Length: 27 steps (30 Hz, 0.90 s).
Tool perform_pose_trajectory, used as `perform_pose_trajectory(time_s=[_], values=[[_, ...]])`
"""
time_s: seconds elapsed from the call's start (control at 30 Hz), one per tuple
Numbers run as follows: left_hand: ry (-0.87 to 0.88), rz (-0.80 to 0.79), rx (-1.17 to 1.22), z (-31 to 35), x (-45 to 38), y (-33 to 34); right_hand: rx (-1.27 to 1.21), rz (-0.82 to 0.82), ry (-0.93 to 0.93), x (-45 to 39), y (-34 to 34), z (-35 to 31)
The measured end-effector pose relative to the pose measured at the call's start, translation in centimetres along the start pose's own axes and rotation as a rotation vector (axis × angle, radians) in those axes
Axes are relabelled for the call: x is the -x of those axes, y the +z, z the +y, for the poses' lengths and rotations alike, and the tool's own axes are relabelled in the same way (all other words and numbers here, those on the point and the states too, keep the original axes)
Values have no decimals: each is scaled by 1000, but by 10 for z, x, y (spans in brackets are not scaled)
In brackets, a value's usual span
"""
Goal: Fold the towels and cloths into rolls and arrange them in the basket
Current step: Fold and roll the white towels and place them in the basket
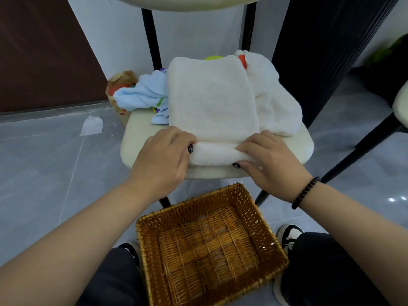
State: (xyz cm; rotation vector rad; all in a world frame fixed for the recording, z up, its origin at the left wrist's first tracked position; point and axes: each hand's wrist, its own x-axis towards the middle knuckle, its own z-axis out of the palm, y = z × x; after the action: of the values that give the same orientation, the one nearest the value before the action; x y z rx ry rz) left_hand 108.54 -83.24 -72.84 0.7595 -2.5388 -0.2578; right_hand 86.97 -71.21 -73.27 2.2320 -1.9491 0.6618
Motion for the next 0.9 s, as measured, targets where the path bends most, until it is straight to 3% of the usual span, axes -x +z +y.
perform_pose_trajectory(time_s=[0.23, 0.37, 0.5, 0.63, 0.77, 0.9], values=[[245, -18, -228, 1, 7, -3, -212, -149, 139, -10, -11, 5], [273, -41, -272, 0, 6, 0, -268, -203, 235, -13, -11, 2], [156, -55, -142, 0, 1, -2, -290, -167, 294, -16, -11, -3], [70, -168, -9, -7, -8, -5, -159, -48, 225, -9, -11, -13], [-22, -189, 114, -6, -15, -12, 227, 86, -53, -1, 2, -19], [-31, -244, 135, -2, -20, -16, 242, 92, -107, -3, 14, -13]])
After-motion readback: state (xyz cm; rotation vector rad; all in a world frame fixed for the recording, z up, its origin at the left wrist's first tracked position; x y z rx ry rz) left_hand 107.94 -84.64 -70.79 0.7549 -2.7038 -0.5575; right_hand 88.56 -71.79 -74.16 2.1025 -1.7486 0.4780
